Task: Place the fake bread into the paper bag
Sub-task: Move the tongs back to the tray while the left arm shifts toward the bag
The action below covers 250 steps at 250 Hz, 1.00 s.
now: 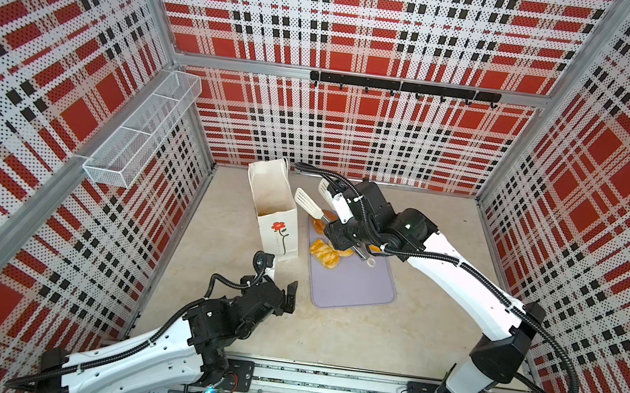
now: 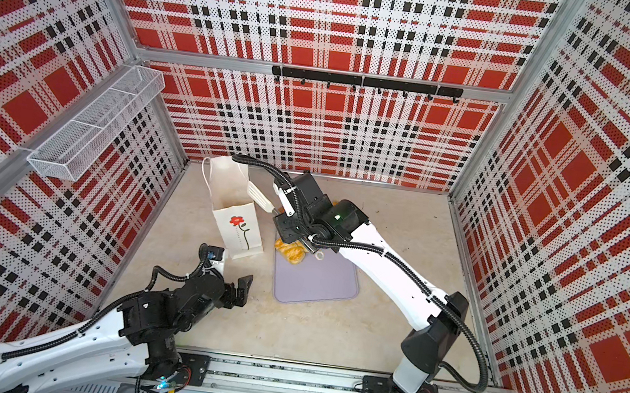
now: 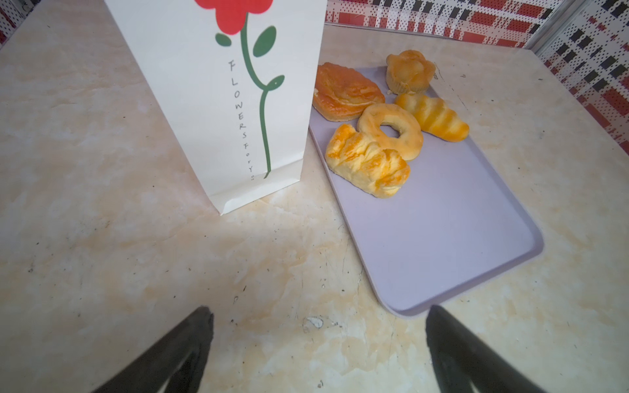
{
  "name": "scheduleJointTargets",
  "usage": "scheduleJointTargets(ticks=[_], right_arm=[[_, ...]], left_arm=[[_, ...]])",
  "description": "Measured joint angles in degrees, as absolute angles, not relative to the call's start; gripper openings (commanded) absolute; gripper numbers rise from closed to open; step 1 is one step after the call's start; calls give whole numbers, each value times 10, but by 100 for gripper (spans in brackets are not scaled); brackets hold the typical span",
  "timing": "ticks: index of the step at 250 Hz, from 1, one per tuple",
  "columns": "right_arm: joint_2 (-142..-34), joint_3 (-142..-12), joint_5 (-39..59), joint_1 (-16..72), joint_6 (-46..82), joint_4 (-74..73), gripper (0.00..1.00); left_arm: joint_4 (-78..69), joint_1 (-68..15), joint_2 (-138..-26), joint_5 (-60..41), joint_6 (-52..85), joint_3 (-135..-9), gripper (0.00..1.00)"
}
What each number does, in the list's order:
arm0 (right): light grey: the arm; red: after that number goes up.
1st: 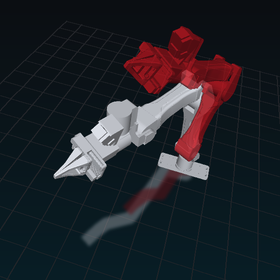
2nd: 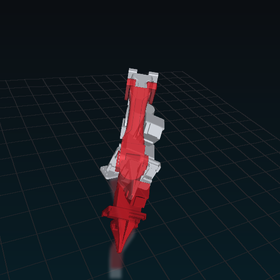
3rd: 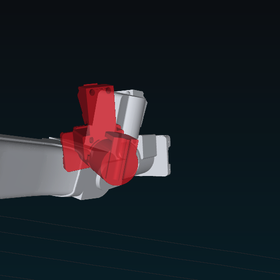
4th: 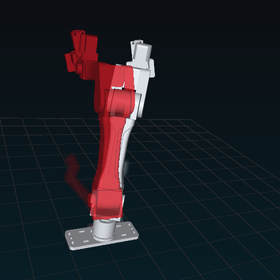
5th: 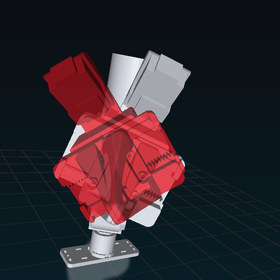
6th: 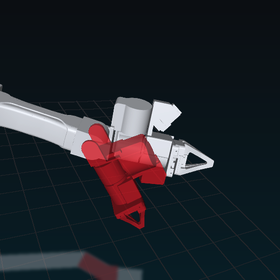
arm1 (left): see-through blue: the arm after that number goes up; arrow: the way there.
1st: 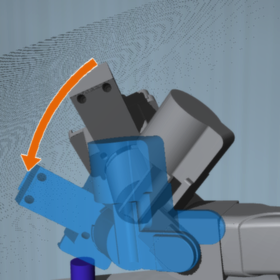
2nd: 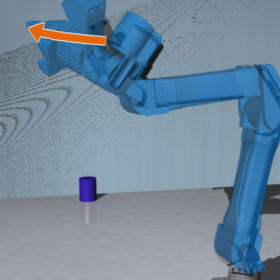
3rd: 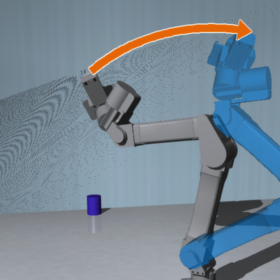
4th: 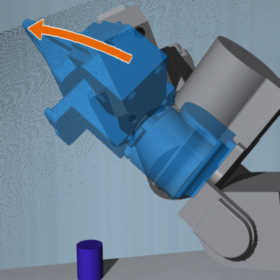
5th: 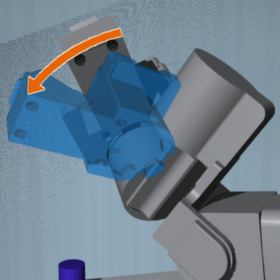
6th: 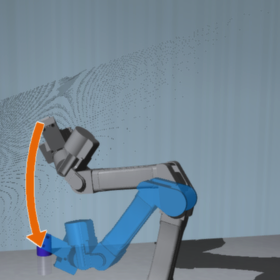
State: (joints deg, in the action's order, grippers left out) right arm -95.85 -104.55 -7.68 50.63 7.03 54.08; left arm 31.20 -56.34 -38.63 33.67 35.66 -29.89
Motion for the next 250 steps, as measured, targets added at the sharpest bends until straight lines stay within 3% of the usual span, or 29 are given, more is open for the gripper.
scheduleJointTargets(ticks=[143, 250], right_arm=[[-770, -787, -83, 444, 120, 525, 60], [-767, -652, -36, 376, 130, 492, 59]], left_arm=[[278, -535, -474, 288, 342, -342, 99], [266, -527, -519, 285, 340, -373, 99]])
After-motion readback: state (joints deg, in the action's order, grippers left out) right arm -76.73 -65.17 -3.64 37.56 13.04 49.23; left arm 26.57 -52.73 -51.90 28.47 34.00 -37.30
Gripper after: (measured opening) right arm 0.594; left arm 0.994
